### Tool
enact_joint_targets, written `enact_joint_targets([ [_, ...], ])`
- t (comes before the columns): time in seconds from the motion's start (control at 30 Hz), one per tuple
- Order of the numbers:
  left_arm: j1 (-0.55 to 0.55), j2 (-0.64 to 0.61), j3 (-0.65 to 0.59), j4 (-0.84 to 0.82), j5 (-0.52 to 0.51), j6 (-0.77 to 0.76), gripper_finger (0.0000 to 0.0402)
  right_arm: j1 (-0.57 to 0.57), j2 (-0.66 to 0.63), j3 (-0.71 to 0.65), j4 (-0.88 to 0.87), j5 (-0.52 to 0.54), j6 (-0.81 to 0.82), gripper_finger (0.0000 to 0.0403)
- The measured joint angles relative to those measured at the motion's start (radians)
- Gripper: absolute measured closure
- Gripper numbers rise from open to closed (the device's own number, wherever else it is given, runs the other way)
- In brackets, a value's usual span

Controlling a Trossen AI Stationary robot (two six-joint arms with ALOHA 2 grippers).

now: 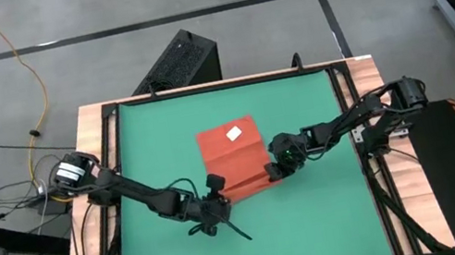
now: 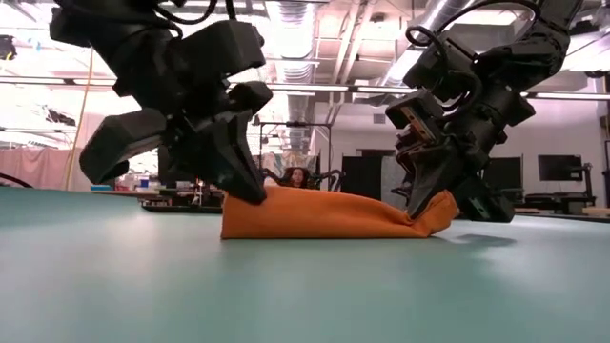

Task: Roll towel
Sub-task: Roll the orange microfiber towel

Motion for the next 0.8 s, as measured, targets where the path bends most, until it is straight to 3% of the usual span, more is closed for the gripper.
enact_joint_targets([
  [0.43, 0.032, 0.000, -0.015, -0.089, 0.028, -0.112, 0.0402, 0.025, 0.000, 0.000, 0.069, 0.016, -0.136, 0.0301],
  [0.8, 0.044, -0.002, -0.080, -0.057, 0.041, -0.182, 0.0401, -0.010, -0.001, 0.000, 0.117, 0.023, -0.178, 0.0190],
])
